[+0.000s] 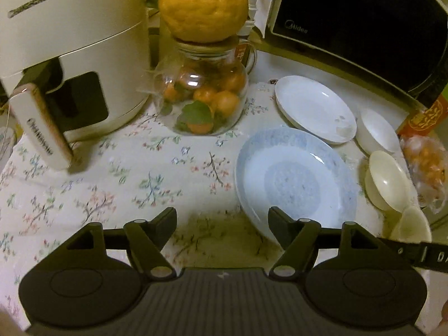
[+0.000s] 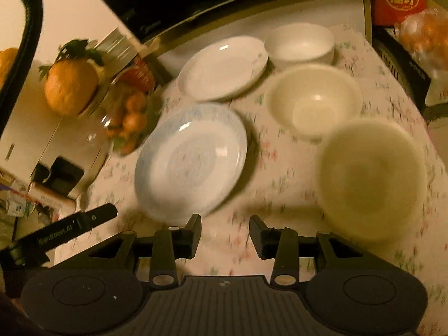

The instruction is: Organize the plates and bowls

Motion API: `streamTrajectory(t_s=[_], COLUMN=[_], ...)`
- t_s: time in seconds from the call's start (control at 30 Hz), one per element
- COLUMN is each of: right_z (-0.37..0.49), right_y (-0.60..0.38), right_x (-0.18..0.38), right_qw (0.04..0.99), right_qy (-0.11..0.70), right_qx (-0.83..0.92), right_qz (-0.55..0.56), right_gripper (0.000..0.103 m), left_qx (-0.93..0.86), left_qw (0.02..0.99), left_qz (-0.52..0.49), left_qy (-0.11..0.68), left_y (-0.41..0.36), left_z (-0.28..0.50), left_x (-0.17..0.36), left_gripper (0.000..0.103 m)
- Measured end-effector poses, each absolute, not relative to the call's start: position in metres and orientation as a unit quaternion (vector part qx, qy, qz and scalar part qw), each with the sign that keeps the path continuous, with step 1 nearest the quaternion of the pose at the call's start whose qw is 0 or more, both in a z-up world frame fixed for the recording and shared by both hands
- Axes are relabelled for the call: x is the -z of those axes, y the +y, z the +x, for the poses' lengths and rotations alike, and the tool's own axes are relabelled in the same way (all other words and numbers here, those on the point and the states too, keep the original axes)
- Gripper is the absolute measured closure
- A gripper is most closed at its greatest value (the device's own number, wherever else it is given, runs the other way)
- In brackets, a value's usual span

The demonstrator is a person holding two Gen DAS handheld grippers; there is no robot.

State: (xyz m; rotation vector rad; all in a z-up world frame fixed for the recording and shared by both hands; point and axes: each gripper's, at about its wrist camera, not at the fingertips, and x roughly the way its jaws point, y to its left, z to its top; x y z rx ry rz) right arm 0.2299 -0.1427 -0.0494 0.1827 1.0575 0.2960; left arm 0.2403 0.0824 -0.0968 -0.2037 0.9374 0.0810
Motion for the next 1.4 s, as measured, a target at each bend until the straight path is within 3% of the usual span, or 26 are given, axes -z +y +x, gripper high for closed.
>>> streamTrajectory(t_s=[0.77, 1.23, 1.4], right_z=[0.295, 0.305, 0.306], right_y=[-0.134, -0.127, -0.126], right_x=[0.077, 0.092, 0.095], right_qw=[0.854, 0.857, 0.857], right_qy=[0.496, 0.497, 0.497], right_qx=[-0.126, -0.109, -0.108], right_qz=[0.093, 0.082, 0.084], right_gripper=[0.067, 0.087, 0.093], left_qx=[-0.045, -0.039, -0.031], left_qw=[0.883, 0.884, 0.889], left_qz=[-0.086, -0.057, -0.047], left_qy=[0.46, 0.463, 0.455], left_y=[0.074, 0.066, 0.06], left_z=[0.297, 0.306, 0.305], left_x=[0.13, 0.142, 0.142], left_gripper=[0.054, 0.063, 0.072])
